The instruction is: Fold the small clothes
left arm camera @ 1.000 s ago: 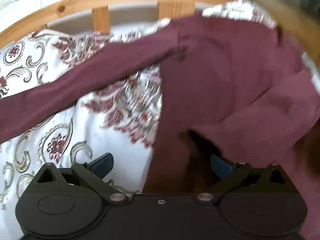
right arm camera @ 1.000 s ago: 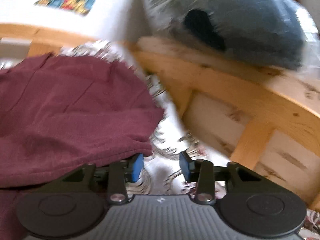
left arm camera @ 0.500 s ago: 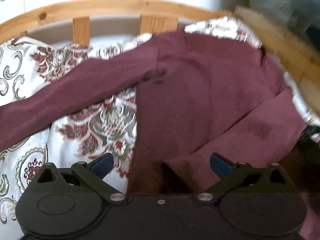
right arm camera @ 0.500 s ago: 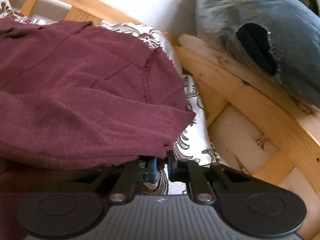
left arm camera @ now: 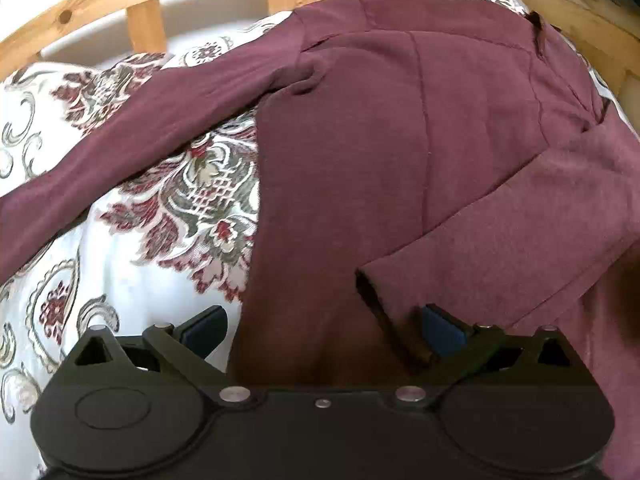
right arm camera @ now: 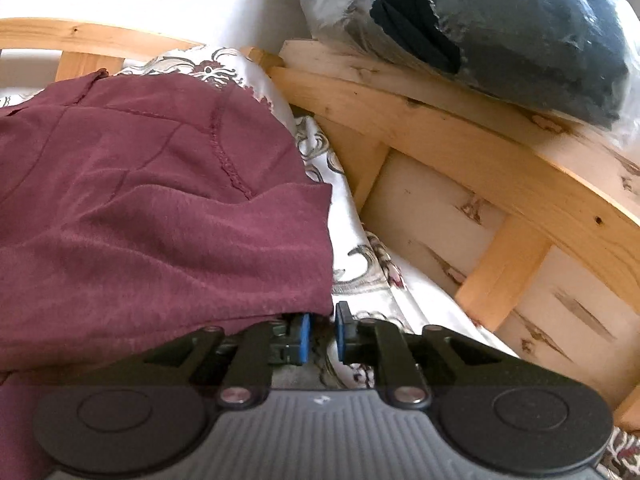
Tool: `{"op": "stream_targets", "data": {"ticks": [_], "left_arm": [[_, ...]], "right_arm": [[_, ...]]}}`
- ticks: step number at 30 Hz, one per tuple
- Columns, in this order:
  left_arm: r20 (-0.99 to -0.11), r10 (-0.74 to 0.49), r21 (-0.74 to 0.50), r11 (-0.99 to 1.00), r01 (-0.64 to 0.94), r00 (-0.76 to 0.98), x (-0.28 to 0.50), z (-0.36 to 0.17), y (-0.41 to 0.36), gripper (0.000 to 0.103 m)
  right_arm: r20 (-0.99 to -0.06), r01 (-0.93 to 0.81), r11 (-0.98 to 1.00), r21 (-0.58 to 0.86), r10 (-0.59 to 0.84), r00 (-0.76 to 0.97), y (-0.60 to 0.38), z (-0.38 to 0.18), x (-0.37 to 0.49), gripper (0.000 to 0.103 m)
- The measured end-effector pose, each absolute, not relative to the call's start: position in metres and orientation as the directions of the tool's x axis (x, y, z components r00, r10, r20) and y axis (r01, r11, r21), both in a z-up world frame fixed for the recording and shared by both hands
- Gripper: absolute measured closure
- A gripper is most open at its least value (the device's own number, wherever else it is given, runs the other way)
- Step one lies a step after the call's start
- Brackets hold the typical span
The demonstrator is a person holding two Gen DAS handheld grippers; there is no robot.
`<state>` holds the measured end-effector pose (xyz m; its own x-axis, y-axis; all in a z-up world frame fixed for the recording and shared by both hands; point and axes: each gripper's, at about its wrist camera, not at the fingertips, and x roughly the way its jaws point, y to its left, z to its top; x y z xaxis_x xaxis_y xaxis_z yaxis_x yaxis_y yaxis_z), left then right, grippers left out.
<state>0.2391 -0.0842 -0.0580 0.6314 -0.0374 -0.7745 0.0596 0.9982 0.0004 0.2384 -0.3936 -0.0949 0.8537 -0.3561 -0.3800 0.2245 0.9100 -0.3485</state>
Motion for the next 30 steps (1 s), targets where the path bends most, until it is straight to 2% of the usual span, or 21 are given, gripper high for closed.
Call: {"op": "stream_targets", "data": {"ticks": [1, 3, 5, 8, 12, 14, 18, 21, 24, 26, 30], "left_arm": [[-0.772, -0.040, -0.007, 0.999, 0.053, 0.635, 0.237, -0.055, -0.083, 0.001], [-0.757, -0.048, -0.023, 0.999, 0.047, 0.651, 0.233, -0.052, -0.081, 0.001], [-0.728, -0.064, -0.042, 0.998, 0.049, 0.682, 0.228, -0.047, -0.079, 0.001], [-0.703, -0.069, -0.038, 0.998, 0.059, 0.708, 0.225, -0.043, -0.081, 0.001], [-0.744, -0.019, 0.020, 0.998, 0.051, 0.668, 0.231, -0.050, -0.089, 0.001], [-0.758, 0.018, 0.056, 0.998, 0.037, 0.652, 0.231, -0.055, -0.090, 0.001], [-0.762, -0.005, 0.008, 1.000, 0.018, 0.647, 0.225, -0.052, -0.081, 0.001], [-0.747, -0.025, -0.046, 0.999, -0.014, 0.665, 0.219, -0.044, -0.069, 0.001], [-0.721, 0.007, -0.052, 0.997, -0.065, 0.693, 0.212, -0.035, -0.057, 0.001], [-0.699, 0.043, -0.065, 0.990, -0.123, 0.714, 0.205, -0.027, -0.041, 0.001], [-0.672, 0.135, -0.119, 0.951, -0.286, 0.728, 0.187, -0.019, 0.009, 0.001]], "right_arm": [[-0.382, 0.236, 0.907, -0.349, -0.367, 0.848, -0.397, -0.094, 0.234, 0.064], [-0.384, 0.252, 0.903, -0.347, -0.382, 0.840, -0.401, -0.090, 0.226, 0.056], [-0.368, 0.281, 0.894, -0.349, -0.407, 0.836, -0.405, -0.087, 0.218, 0.044], [-0.320, 0.316, 0.895, -0.314, -0.413, 0.853, -0.409, -0.083, 0.211, 0.033], [-0.289, 0.266, 0.928, -0.260, -0.338, 0.896, -0.399, -0.079, 0.224, 0.025], [-0.266, 0.224, 0.934, -0.278, -0.299, 0.917, -0.385, -0.079, 0.234, 0.015], [-0.312, 0.148, 0.906, -0.398, -0.285, 0.906, -0.353, -0.094, 0.254, 0.014], [-0.264, 0.150, 0.846, -0.512, -0.321, 0.910, -0.337, -0.108, 0.252, 0.014], [-0.261, 0.151, 0.865, -0.479, -0.304, 0.916, -0.340, -0.102, 0.249, 0.010], [-0.254, 0.156, 0.884, -0.440, -0.289, 0.923, -0.340, -0.095, 0.242, 0.001], [-0.215, 0.135, 0.905, -0.404, -0.237, 0.948, -0.335, -0.079, 0.221, 0.000]]}}
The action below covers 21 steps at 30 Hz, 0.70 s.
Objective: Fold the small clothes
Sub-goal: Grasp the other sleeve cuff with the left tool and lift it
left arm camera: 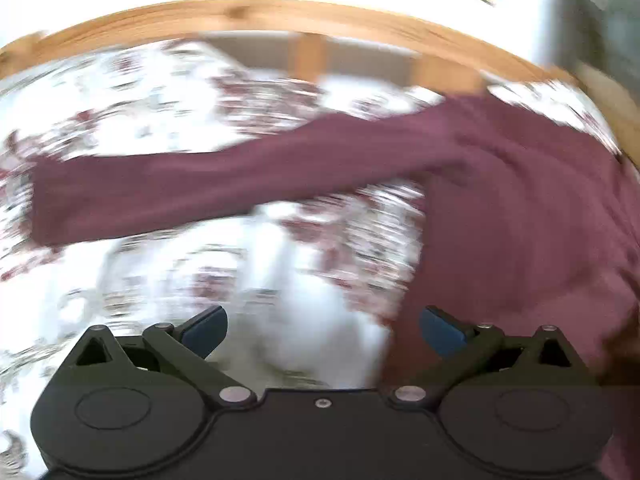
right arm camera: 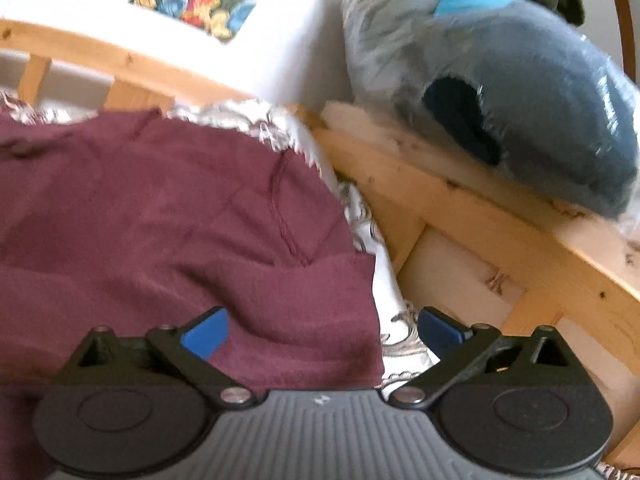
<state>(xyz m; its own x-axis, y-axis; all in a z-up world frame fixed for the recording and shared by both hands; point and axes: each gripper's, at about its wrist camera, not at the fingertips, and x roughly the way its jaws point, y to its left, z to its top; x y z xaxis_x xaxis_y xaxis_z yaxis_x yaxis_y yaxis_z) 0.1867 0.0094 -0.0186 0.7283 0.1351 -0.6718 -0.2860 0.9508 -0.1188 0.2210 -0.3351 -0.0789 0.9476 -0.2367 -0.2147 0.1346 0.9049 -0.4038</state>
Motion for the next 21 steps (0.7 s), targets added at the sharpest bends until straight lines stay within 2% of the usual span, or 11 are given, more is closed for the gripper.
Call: {"op": "stream_targets", "data": {"ticks": [4, 7, 10, 13, 18, 20, 21], "left_arm": [[-0.651, 0.274, -0.118, 0.885, -0.451, 0.708, 0.173, -0.018, 0.070, 0.001], [-0.602, 0.389, -0.094, 0.833, -0.546, 0.697, 0.167, -0.016, 0.105, 0.001], [-0.587, 0.459, -0.092, 0.780, -0.619, 0.666, 0.171, -0.017, 0.133, 0.001], [-0.621, 0.470, -0.121, 0.732, -0.670, 0.627, 0.182, -0.021, 0.163, 0.001], [-0.640, 0.490, -0.147, 0.678, -0.721, 0.592, 0.204, -0.025, 0.189, 0.009], [-0.632, 0.501, -0.151, 0.669, -0.728, 0.591, 0.208, -0.023, 0.189, 0.018], [-0.625, 0.513, -0.139, 0.669, -0.730, 0.589, 0.209, -0.022, 0.188, 0.027]], "right_arm": [[-0.221, 0.056, 0.943, -0.329, -0.134, 0.966, -0.320, -0.068, 0.200, 0.000], [-0.248, -0.013, 0.960, -0.278, -0.059, 0.967, -0.307, -0.065, 0.185, 0.000], [-0.276, -0.087, 0.966, -0.244, 0.017, 0.961, -0.294, -0.066, 0.171, 0.000], [-0.302, -0.151, 0.959, -0.240, 0.074, 0.950, -0.281, -0.071, 0.162, 0.000], [-0.324, -0.191, 0.953, -0.234, 0.109, 0.940, -0.272, -0.075, 0.158, 0.000], [-0.328, -0.192, 0.954, -0.232, 0.109, 0.938, -0.273, -0.076, 0.159, 0.000], [-0.330, -0.191, 0.955, -0.229, 0.108, 0.938, -0.274, -0.076, 0.160, 0.000]]}}
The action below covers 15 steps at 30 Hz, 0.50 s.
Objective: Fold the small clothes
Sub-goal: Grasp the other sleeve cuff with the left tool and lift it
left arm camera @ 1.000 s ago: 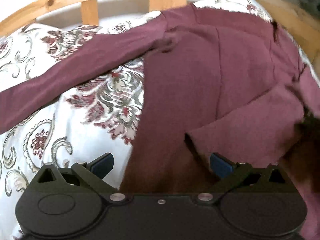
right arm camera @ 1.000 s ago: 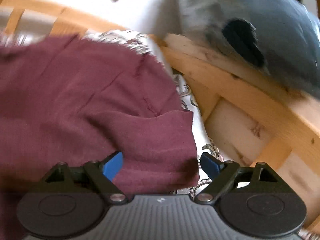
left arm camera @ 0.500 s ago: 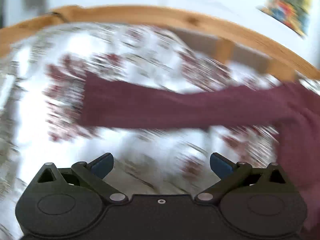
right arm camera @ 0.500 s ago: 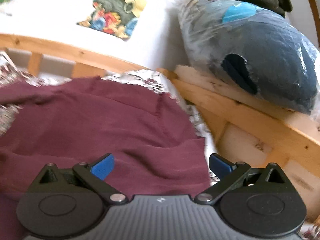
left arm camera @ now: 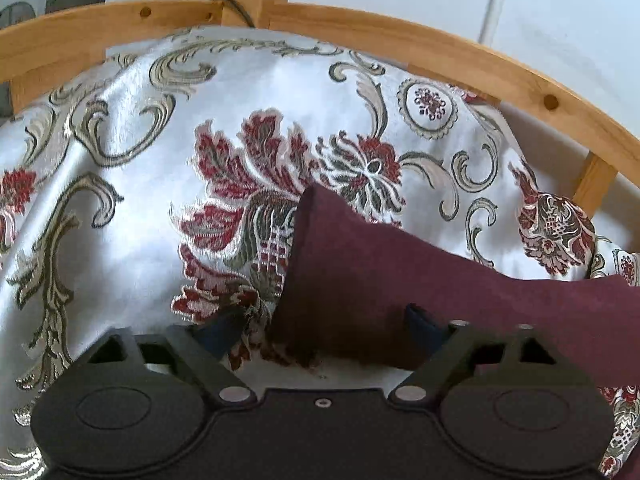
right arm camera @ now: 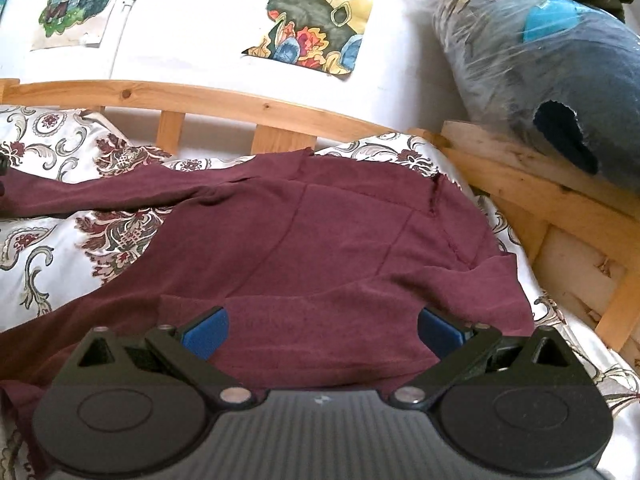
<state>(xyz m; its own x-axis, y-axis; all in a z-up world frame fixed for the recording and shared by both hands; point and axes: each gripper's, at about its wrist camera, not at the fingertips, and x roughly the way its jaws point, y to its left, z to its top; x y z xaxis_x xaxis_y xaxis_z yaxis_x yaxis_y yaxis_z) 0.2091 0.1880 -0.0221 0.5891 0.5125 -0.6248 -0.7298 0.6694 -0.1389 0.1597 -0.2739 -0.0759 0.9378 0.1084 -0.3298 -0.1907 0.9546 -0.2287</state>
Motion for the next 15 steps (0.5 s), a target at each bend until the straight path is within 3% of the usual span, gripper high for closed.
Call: {"op": "stream_targets", "data": {"ticks": [3, 5, 7, 10, 15], "left_arm": [[-0.610, 0.548, -0.096, 0.666, -0.740, 0.572, 0.205, -0.023, 0.183, 0.069], [-0.605, 0.551, -0.110, 0.657, -0.745, 0.575, 0.198, -0.022, 0.186, 0.074], [-0.600, 0.546, -0.147, 0.643, -0.751, 0.585, 0.188, -0.021, 0.190, 0.088], [-0.585, 0.540, -0.167, 0.650, -0.741, 0.605, 0.182, -0.018, 0.191, 0.096], [-0.517, 0.551, -0.156, 0.692, -0.705, 0.655, 0.181, -0.002, 0.175, 0.099]], "right_arm": [[-0.337, -0.184, 0.960, -0.213, 0.105, 0.936, -0.277, -0.076, 0.161, 0.000], [-0.339, -0.177, 0.962, -0.206, 0.100, 0.936, -0.280, -0.076, 0.160, 0.000], [-0.340, -0.172, 0.964, -0.202, 0.095, 0.936, -0.281, -0.076, 0.160, 0.000], [-0.344, -0.169, 0.966, -0.195, 0.094, 0.934, -0.283, -0.075, 0.161, 0.000], [-0.352, -0.174, 0.966, -0.189, 0.099, 0.931, -0.282, -0.074, 0.161, 0.000]]}}
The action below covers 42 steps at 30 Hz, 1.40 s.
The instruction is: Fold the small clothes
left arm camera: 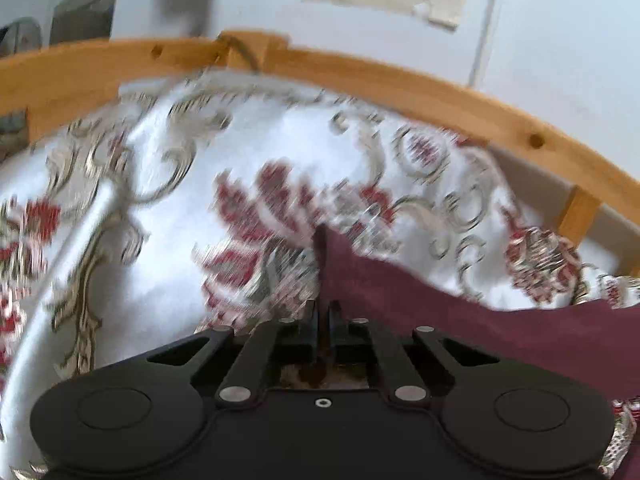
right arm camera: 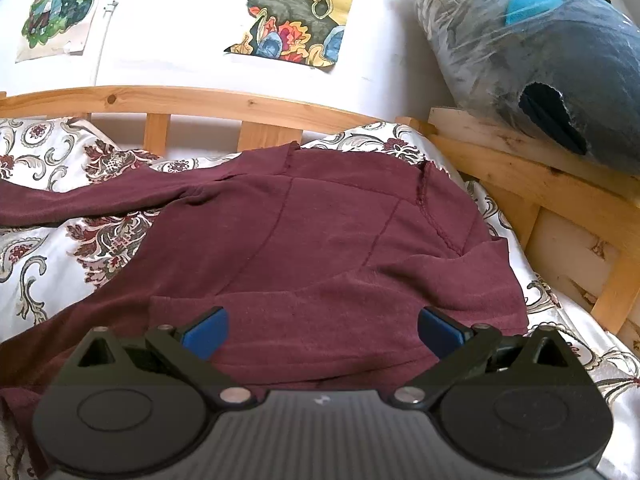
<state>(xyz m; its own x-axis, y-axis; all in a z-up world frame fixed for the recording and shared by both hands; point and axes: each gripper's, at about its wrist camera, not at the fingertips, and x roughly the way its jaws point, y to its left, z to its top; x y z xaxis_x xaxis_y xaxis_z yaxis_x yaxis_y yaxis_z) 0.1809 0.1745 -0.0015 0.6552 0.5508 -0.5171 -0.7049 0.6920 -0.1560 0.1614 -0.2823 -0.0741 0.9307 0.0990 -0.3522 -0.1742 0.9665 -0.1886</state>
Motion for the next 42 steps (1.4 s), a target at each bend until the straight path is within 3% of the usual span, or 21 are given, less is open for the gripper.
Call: {"op": "stream_targets", "data": {"ticks": [6, 11, 13, 18, 26, 33, 42], "left_arm": [[-0.336, 0.485, -0.106, 0.833, -0.544, 0.808, 0.200, 0.049, 0.126, 0.100], [-0.146, 0.249, -0.021, 0.967, -0.255, 0.957, 0.206, 0.098, 0.055, 0.101], [-0.113, 0.121, 0.023, 0.993, -0.119, 0.986, 0.207, 0.111, 0.025, 0.100], [-0.138, -0.191, 0.022, 0.980, 0.196, 0.972, 0.211, 0.124, -0.039, 0.101], [-0.222, -0.451, 0.015, 0.885, 0.465, 0.864, 0.200, 0.092, -0.121, 0.101], [-0.368, -0.520, -0.043, 0.837, 0.545, 0.771, 0.183, 0.031, -0.150, 0.101], [-0.431, -0.515, -0.037, 0.831, 0.555, 0.741, 0.169, 0.007, -0.159, 0.101]], "right_arm": [[-0.346, -0.161, 0.970, -0.181, 0.090, 0.934, -0.287, -0.071, 0.163, 0.000], [-0.329, -0.121, 0.976, -0.181, 0.055, 0.943, -0.296, -0.067, 0.166, 0.000], [-0.318, -0.096, 0.977, -0.191, 0.031, 0.948, -0.302, -0.065, 0.169, 0.000], [-0.281, 0.013, 0.977, -0.215, -0.075, 0.957, -0.327, -0.058, 0.178, 0.000], [-0.268, 0.193, 0.964, -0.184, -0.238, 0.934, -0.384, -0.054, 0.189, 0.000], [-0.254, 0.272, 0.945, -0.182, -0.312, 0.915, -0.408, -0.051, 0.191, 0.000], [-0.259, 0.270, 0.947, -0.176, -0.309, 0.915, -0.407, -0.050, 0.191, 0.000]]}}
